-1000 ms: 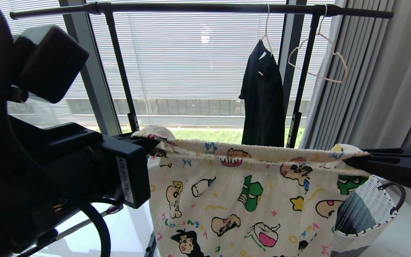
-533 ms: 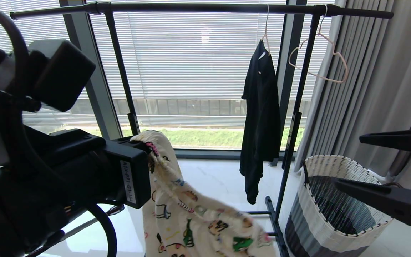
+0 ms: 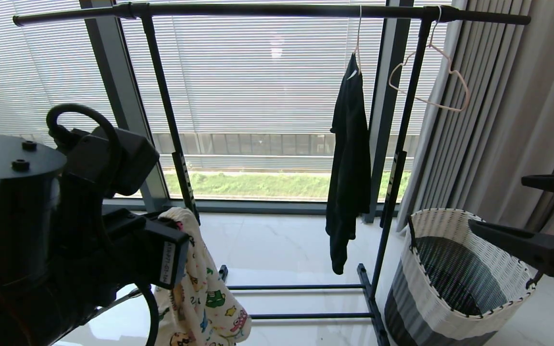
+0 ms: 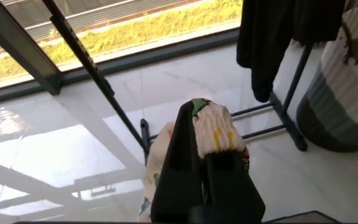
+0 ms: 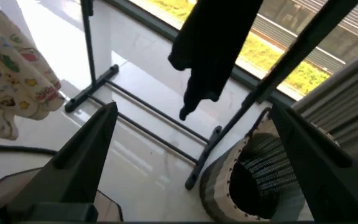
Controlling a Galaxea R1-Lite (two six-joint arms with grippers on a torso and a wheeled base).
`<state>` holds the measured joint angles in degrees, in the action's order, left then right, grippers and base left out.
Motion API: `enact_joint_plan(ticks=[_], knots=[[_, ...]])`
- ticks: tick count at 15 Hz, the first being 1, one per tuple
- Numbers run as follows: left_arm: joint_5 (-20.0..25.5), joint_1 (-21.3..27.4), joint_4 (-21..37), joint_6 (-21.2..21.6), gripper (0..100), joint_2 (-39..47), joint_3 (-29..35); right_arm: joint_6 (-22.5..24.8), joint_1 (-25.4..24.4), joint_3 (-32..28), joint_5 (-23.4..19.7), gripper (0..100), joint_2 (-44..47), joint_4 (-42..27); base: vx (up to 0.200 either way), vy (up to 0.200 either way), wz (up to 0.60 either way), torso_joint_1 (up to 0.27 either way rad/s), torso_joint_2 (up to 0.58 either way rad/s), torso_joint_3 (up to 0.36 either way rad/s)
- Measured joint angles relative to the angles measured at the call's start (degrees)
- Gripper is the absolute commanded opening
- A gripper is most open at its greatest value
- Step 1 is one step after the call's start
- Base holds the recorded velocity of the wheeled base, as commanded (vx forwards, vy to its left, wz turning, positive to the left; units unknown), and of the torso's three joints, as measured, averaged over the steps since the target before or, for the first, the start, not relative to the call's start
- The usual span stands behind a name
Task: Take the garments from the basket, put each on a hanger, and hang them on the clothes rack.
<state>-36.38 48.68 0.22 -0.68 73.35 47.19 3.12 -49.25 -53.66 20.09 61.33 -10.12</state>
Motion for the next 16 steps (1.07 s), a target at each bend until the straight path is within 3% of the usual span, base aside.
enact_joint_plan(ticks=[3,5,7,11,16], knots=[[5.25,-7.23,9.3,8.03,0,-7.42,-2.05,0.51,16.32,1.73,1.12,100,-1.94,-4.27,0.0,0.0,0.0,0.0,0.0,0.0],[9.07,-16.57,11.85,10.05,0,-12.58,-4.04,0.89,26.1,4.58,1.45,100,-3.34,-5.1,0.0,0.0,0.0,0.0,0.0,0.0],[14.59,-25.55,13.08,11.02,0,-17.31,-6.31,3.69,32.55,8.98,1.63,100,-5.07,-3.54,0.0,0.0,0.0,0.0,0.0,0.0],[16.81,-30.63,12.58,13.63,0,-22.33,-7.89,4.1,35.54,14.19,1.37,100,-5.9,3.43,0.0,0.0,0.0,0.014,-0.04,-0.031],[16.79,-36.91,12.03,14.18,0,-22.14,-7.67,4.16,35.76,14.45,-1.87,100,-4.56,7.88,0.0,0.0,0.0,0.119,-0.37,-0.258]])
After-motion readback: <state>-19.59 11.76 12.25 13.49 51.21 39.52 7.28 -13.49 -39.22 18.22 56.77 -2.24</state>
